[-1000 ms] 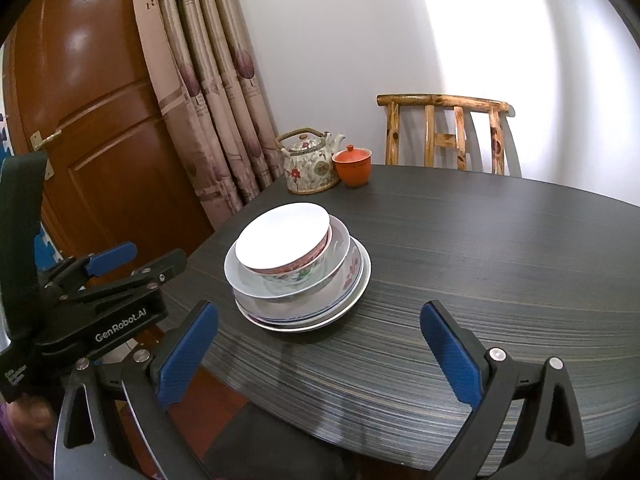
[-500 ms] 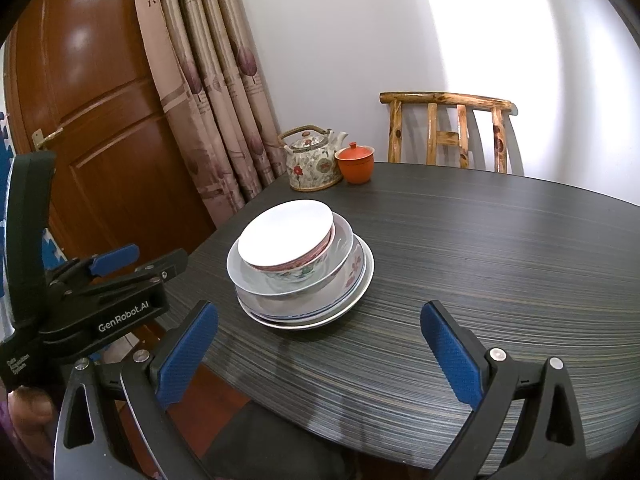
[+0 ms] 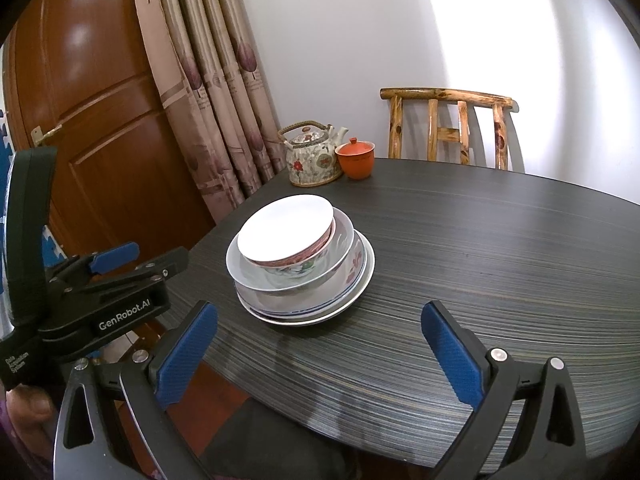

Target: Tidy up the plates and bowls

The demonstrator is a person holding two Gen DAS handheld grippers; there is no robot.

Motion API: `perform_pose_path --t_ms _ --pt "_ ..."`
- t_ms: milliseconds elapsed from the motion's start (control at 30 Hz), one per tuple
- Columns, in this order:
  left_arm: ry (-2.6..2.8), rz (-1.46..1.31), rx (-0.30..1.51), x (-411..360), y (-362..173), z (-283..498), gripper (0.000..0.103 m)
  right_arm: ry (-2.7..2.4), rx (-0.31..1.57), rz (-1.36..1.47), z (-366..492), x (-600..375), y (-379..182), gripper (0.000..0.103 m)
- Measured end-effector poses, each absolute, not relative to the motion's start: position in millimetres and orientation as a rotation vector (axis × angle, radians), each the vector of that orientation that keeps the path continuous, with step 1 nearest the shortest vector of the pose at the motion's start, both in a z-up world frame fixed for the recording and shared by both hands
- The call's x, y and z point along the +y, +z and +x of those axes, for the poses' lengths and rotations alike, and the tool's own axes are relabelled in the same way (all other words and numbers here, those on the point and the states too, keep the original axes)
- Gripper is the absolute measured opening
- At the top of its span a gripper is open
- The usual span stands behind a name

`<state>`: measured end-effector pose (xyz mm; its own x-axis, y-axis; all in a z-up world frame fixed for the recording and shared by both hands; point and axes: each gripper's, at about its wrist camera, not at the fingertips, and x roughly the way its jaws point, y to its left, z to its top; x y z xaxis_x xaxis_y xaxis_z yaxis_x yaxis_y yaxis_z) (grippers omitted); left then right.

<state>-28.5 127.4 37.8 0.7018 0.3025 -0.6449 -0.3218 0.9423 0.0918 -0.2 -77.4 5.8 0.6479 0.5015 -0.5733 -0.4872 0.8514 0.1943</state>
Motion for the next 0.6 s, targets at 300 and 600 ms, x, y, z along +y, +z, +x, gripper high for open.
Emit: perform_pose_path --t_ms 300,600 --pt "0.351 -0.027 0.720 125.4 35.3 -29.6 0.067 0.563 0.667 0.019 -0.9 -76.3 4.2 0.102" --pt "0.349 -0.031 0.729 124.9 33.5 -29.3 0.067 0.565 0.670 0.019 -0.1 -76.4 3.4 0.102"
